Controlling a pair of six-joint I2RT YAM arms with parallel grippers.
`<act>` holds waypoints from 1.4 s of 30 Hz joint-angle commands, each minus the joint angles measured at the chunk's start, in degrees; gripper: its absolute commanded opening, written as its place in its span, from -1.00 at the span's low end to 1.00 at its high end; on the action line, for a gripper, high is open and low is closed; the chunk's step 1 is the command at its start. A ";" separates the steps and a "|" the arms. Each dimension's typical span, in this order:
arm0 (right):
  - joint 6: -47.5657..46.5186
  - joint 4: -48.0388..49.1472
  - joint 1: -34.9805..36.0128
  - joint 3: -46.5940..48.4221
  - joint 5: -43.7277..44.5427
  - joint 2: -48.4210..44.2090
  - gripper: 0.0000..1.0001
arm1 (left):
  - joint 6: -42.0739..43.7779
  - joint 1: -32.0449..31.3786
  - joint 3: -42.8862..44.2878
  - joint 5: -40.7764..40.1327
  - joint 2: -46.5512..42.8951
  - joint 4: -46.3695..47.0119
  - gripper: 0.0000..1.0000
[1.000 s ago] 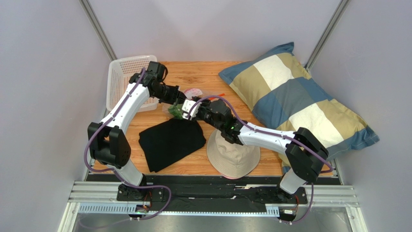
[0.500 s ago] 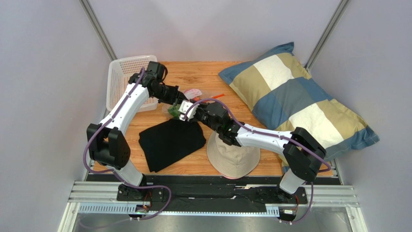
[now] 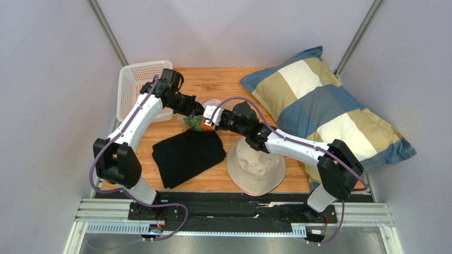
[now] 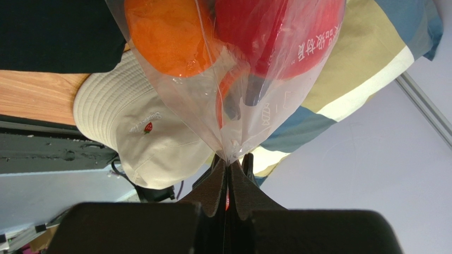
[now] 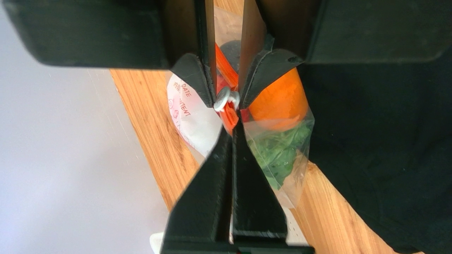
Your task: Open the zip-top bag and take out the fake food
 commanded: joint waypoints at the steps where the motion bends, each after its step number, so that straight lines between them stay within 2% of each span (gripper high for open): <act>1: 0.91 -2.85 -3.08 1.41 -1.00 -2.67 -1.00 | 0.64 -0.16 1.32 1.77 -3.59 -1.23 -1.00; 5: 0.55 -5.75 -4.23 2.20 -4.24 -2.58 -1.00 | 0.91 -0.25 0.18 1.42 -4.11 -0.09 -1.00; 9: 4.77 -10.73 -5.98 5.45 -9.96 -2.32 -1.00 | 3.01 -0.25 -0.79 -0.24 -5.25 2.71 -1.00; 12: 5.47 -17.94 -7.21 9.85 -13.92 -1.61 -1.00 | 13.61 -0.33 -1.58 -2.43 -7.18 10.52 -1.00; 14: 6.36 -19.46 -8.53 11.77 -16.90 -1.70 -1.00 | 24.60 -0.42 -2.19 -4.63 -8.42 13.43 -1.00; 16: 6.10 -24.02 -9.06 13.79 -17.71 -1.18 -1.00 | 35.38 -0.42 -6.14 -4.03 -11.75 24.39 -0.78; 18: 5.13 -29.97 -9.41 17.91 -19.02 -0.82 -1.00 | 42.09 -0.42 -9.82 -0.70 -14.65 35.27 -0.44; 19: 5.13 -31.66 -10.02 19.16 -19.46 -0.47 -1.00 | 48.48 -0.42 -10.02 0.70 -15.10 36.73 -0.40; 21: 5.83 -35.61 -10.99 22.92 -21.65 -0.12 -1.00 | 54.75 -0.51 -10.02 1.16 -15.98 37.35 -0.29; 23: 4.35 -40.87 -12.05 25.83 -24.38 0.93 -1.00 | 63.10 -0.51 -11.51 5.01 -16.59 40.24 -0.23; 24: 3.64 -43.08 -12.23 28.98 -24.91 1.55 -1.00 | 68.01 -0.60 -13.43 6.24 -17.12 42.95 -0.13; 26: 2.58 -46.96 -13.28 31.46 -28.16 3.13 -1.00 | 71.90 -0.60 -16.07 8.97 -17.91 46.91 0.00; 30: 2.93 -47.15 -15.04 33.58 -32.47 4.18 -1.00 | 86.81 -1.13 -22.66 14.94 -19.23 57.89 0.00; 31: 2.50 -48.02 -15.39 35.06 -33.52 4.54 -1.00 | 89.73 -1.13 -23.46 18.44 -19.41 58.62 0.00; 33: 1.53 -49.26 -15.39 35.69 -33.18 5.15 -1.00 | 95.27 -1.13 -25.40 20.49 -20.02 60.37 0.00; 37: 1.61 -49.52 -15.66 35.87 -34.05 5.59 -1.00 | 95.83 -1.13 -24.53 26.45 -17.75 60.30 0.02; 39: 1.87 -49.52 -15.66 35.52 -34.23 5.68 -1.00 | 90.24 -1.13 -23.56 28.39 -15.11 62.92 0.04; 40: 1.88 -49.70 -15.66 35.60 -34.41 5.86 -1.00 | 88.99 -1.21 -23.64 29.45 -14.75 64.32 0.30; 42: 2.31 -49.79 -15.66 35.78 -34.93 6.03 -1.00 | 88.45 -3.04 -25.66 27.71 -15.01 68.02 0.32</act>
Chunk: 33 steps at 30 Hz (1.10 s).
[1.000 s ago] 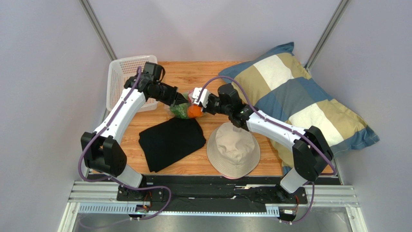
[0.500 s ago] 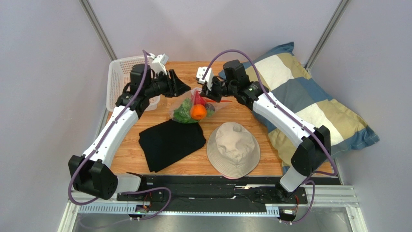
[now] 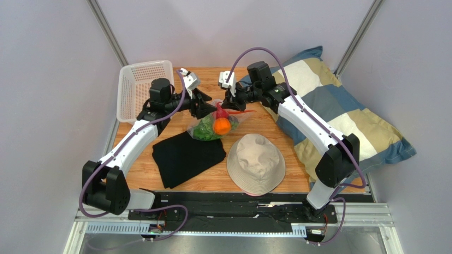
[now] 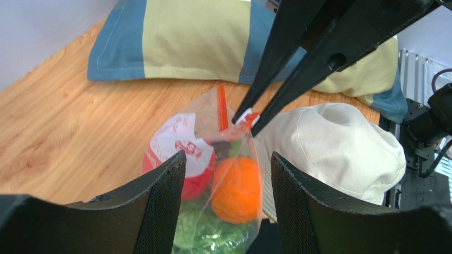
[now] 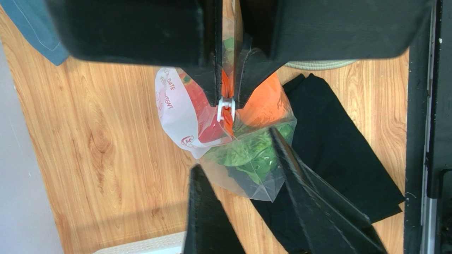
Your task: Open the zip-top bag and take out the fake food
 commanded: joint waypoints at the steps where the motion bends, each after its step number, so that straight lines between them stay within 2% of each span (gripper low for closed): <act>1: 0.04 -0.17 0.02 2.84 -3.28 0.59 -1.00 | 1.49 -2.90 -0.72 2.05 0.46 9.26 0.80; 4: 1.45 0.01 0.02 4.24 -4.77 1.29 -1.00 | 7.04 -5.01 -0.99 -2.26 0.81 5.83 0.81; 11: 1.62 -1.84 0.02 7.06 -6.01 1.82 -1.00 | 15.38 -5.02 -3.54 -7.72 2.30 7.41 0.78; 15: 1.10 -2.80 0.01 8.03 -6.02 1.91 -1.00 | 21.71 -5.02 -1.17 -8.87 4.50 1.80 0.72; 20: 1.36 -3.86 0.01 8.81 -7.50 1.91 -1.00 | 20.41 -5.02 -1.61 -7.47 6.34 6.16 0.67; 24: 1.45 -5.09 0.01 9.52 -8.12 2.26 -1.00 | 18.65 -5.02 -0.46 -6.06 8.54 7.57 0.50; 27: 1.80 -6.06 -0.07 10.31 -8.56 2.70 -1.00 | 17.07 -5.02 0.23 -4.39 9.24 8.90 0.06; 28: 1.80 -6.15 0.01 10.31 -8.48 2.88 -1.00 | 16.72 -5.02 0.59 -4.04 9.68 8.73 -0.31; 30: 2.15 -6.15 0.02 10.22 -7.95 2.96 -1.00 | 16.19 -5.02 1.47 -2.90 9.69 8.64 -0.56; 31: 2.33 -6.23 0.02 10.31 -7.77 3.14 -1.00 | 15.75 -5.02 1.90 -2.20 9.77 8.55 -0.81; 33: 3.55 -5.80 -0.07 10.31 -6.38 3.14 -1.00 | 14.17 -5.02 2.34 -1.32 9.51 8.38 -1.00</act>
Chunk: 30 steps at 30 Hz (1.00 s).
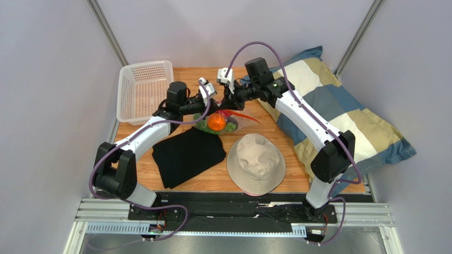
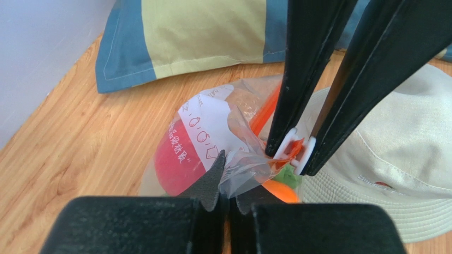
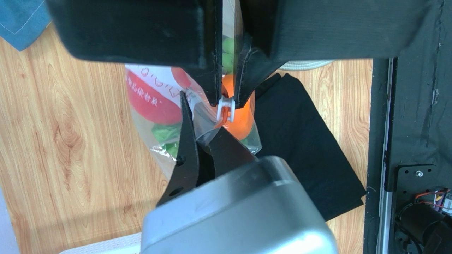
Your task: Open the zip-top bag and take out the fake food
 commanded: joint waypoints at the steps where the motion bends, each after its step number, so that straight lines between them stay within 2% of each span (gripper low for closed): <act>1: 3.86 3.46 0.17 3.17 0.27 -0.49 -0.99 | -2.03 0.14 3.96 3.85 -0.17 1.19 -1.00; 2: 5.96 4.87 0.17 2.82 2.90 -0.84 -0.84 | -3.86 0.14 4.58 3.59 -0.17 0.31 -1.00; 3: 10.25 6.11 0.26 2.46 9.02 -1.01 -0.83 | -5.36 0.14 5.45 2.37 0.00 -0.92 -1.00; 6: 14.85 10.06 0.43 -0.78 16.44 -3.81 -0.74 | -9.58 0.14 9.15 -0.10 0.88 -8.04 -1.00; 7: 15.21 11.20 0.43 -1.84 17.24 -4.70 -0.52 | -10.38 0.14 9.59 -0.63 0.62 -9.96 -1.00; 8: 15.39 11.48 0.52 -3.59 17.77 -5.32 0.05 | -12.91 0.14 9.25 -1.16 0.36 -9.98 -1.00; 9: 16.00 11.74 0.96 -4.39 18.74 -6.45 0.28 | -14.15 0.05 8.72 -2.38 -0.08 -9.64 -1.00; 13: 20.99 16.64 1.57 -10.36 22.43 -9.88 0.20 | -20.05 -0.13 6.61 -4.59 -2.37 -9.19 -1.00; 15: 22.15 18.68 1.84 -13.87 22.09 -11.29 0.16 | -21.37 -0.39 5.91 -5.20 -2.98 -7.52 -1.00; 20: 24.18 21.84 3.68 -16.52 20.86 -13.41 0.03 | -23.21 -1.35 6.87 -6.52 -3.25 -10.77 -1.00; 24: 21.28 25.45 8.86 -18.99 26.90 -13.24 0.14 | -24.36 -2.32 6.52 -7.40 -3.78 -10.16 -1.00; 26: 21.10 25.37 9.75 -18.29 28.06 -11.57 0.14 | -24.97 -2.50 6.61 -7.23 -3.69 -10.07 -1.00; 30: 18.73 27.12 12.29 -18.28 38.93 -10.68 0.08 | -24.54 -2.67 6.52 -7.49 -4.04 -10.60 -1.00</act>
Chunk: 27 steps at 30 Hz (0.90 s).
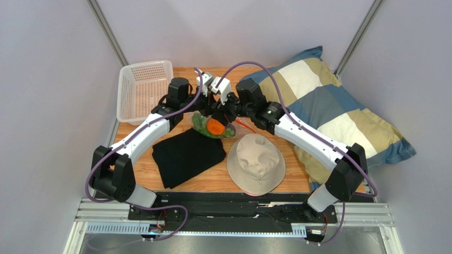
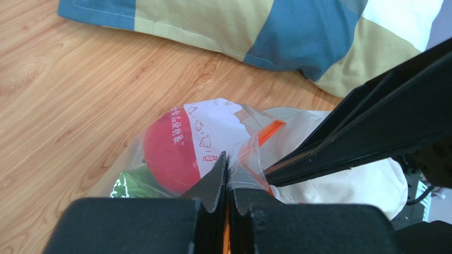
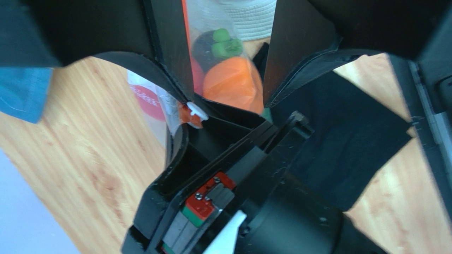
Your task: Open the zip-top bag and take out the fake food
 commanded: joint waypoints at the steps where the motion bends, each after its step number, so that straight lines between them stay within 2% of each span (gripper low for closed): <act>1: -2.56 7.25 1.89 0.47 11.83 0.64 0.03 | -0.85 -0.45 0.86 -0.04 -2.71 0.22 -1.00; 5: -3.79 5.77 2.33 2.22 18.42 2.13 -0.17 | -0.14 -0.53 0.24 0.14 -3.41 -0.13 -1.00; 8: -4.93 6.03 2.33 2.05 22.82 2.31 -0.14 | 0.56 -0.62 -0.20 -0.12 -4.02 -0.75 -1.00; 12: -4.58 7.88 2.33 1.26 20.99 2.31 -0.08 | 0.74 -0.62 -0.55 -0.21 -4.38 -1.10 -1.00; 18: -3.70 10.16 2.51 0.83 23.09 1.96 -0.16 | 0.91 -0.71 -0.81 -0.12 -4.11 -1.80 -1.00; 20: -4.14 10.25 2.51 0.30 23.97 1.26 -0.34 | 1.00 -0.62 -0.90 -0.30 -4.29 -1.89 -1.00; 21: -4.32 10.25 2.42 0.12 24.67 0.99 -0.52 | 1.00 -0.62 -1.07 -0.39 -4.38 -1.98 -1.00; 22: -4.75 9.82 2.33 -0.40 24.50 0.73 -0.81 | 0.92 -0.62 -1.25 -0.39 -4.55 -2.07 -1.00; 23: -5.19 9.20 2.25 -0.49 24.15 0.55 -0.91 | 0.83 -0.62 -1.43 -0.39 -4.64 -1.89 -1.00; 24: -5.55 8.67 2.07 -0.50 24.41 0.29 -1.00 | 0.65 -0.62 -1.51 -0.74 -4.73 -1.89 -1.00; 27: -5.73 7.70 1.37 -2.07 23.71 -0.67 -1.00 | 0.30 -0.62 -1.78 -1.44 -5.17 -1.63 -1.00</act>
